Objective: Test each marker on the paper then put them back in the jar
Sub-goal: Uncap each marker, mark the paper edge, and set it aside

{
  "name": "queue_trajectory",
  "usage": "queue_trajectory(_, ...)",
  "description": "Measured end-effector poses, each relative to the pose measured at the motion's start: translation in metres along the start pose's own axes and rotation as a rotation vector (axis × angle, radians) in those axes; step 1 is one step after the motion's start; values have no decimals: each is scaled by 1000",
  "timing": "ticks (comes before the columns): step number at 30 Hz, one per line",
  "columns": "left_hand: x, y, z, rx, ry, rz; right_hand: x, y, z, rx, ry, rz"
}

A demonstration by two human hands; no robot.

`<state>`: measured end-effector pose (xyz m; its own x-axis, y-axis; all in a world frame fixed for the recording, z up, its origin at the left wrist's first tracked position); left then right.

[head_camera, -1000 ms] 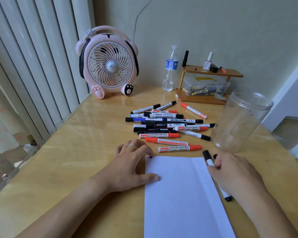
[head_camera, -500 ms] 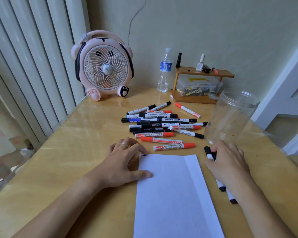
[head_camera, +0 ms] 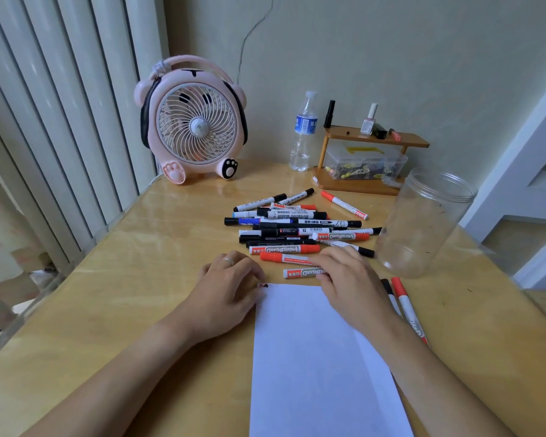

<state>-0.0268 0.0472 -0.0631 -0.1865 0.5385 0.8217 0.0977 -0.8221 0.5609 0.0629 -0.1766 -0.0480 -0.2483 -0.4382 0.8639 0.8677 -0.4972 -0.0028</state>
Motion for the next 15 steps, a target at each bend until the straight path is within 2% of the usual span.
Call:
queue_trajectory(5,6,-5,4,14,140,-98,-2,-1,-2,20,39,-38)
queue_trajectory(9,13,2,1,-32,184,-169,16,-15,2,86,155,12)
queue_trajectory(12,17,13,-6,-132,161,-194,35,-35,1,-44,348,287)
queue_trajectory(15,14,25,-12,-253,70,-159,36,-47,1,-253,528,863)
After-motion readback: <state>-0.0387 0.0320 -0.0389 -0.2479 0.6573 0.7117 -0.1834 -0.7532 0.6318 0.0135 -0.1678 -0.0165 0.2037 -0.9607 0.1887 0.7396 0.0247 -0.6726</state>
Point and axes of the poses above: each hand's wrist, its own z-axis towards the middle knuckle, its own x-axis out of the back of the hand, y = z × x, the point moved 3 cm from there along z, towards the middle knuckle, and after that the axes turned 15 degrees about x, right-handed, at the moved point
